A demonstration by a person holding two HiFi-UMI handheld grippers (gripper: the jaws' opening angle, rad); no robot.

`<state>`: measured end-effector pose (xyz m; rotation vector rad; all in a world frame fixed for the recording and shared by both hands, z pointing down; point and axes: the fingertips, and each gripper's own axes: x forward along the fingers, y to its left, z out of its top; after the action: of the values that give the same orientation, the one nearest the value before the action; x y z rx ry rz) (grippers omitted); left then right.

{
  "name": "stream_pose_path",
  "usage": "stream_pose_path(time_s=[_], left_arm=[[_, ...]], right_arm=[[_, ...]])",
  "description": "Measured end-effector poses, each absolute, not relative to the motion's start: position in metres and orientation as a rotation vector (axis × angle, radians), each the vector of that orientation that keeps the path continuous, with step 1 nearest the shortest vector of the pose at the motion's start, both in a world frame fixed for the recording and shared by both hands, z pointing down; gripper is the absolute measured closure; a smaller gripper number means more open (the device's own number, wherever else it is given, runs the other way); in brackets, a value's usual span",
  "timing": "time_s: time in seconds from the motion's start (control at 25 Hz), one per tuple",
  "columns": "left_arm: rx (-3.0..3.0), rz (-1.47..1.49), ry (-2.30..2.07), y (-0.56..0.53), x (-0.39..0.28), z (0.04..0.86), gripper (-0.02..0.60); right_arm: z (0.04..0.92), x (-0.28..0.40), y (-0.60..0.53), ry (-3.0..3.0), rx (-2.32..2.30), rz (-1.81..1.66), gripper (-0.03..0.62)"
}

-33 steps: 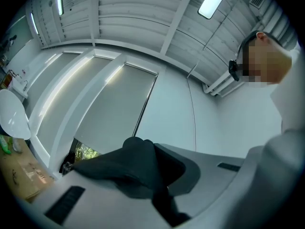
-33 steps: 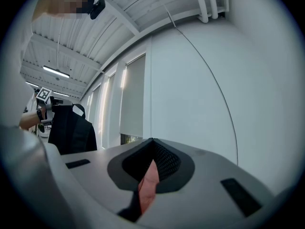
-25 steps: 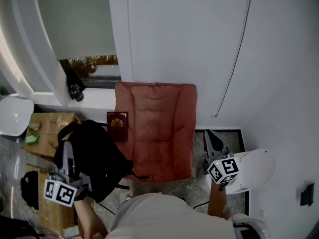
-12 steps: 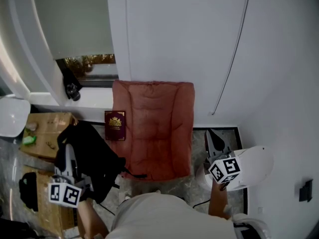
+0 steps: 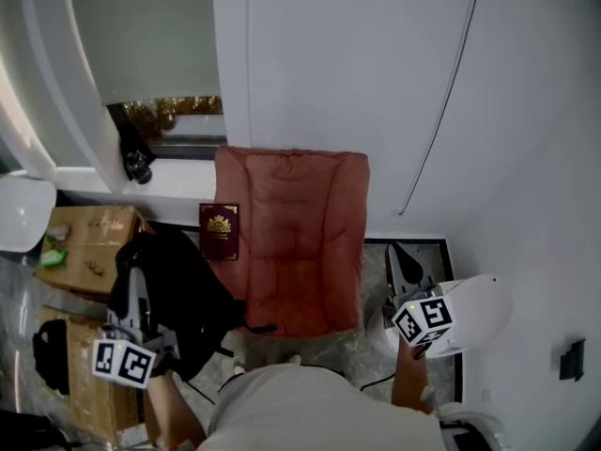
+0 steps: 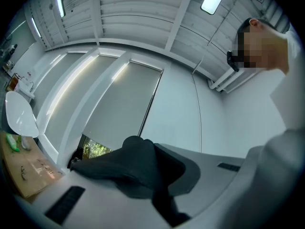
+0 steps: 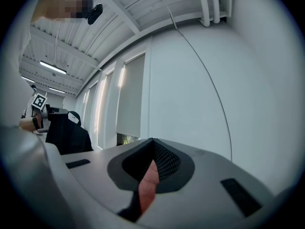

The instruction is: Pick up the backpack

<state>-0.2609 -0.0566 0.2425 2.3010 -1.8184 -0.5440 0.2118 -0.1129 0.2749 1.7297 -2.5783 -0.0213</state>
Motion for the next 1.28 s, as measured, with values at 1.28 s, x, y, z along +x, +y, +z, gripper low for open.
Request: stream_pose_path(time_s=[1.28], left_arm=[[2.372, -0.608, -1.627, -0.051, -0.252, 0.228, 0.554]], right_arm=[[0.263, 0.191, -0.089, -2.543, 1.772, -0.102, 0.574]])
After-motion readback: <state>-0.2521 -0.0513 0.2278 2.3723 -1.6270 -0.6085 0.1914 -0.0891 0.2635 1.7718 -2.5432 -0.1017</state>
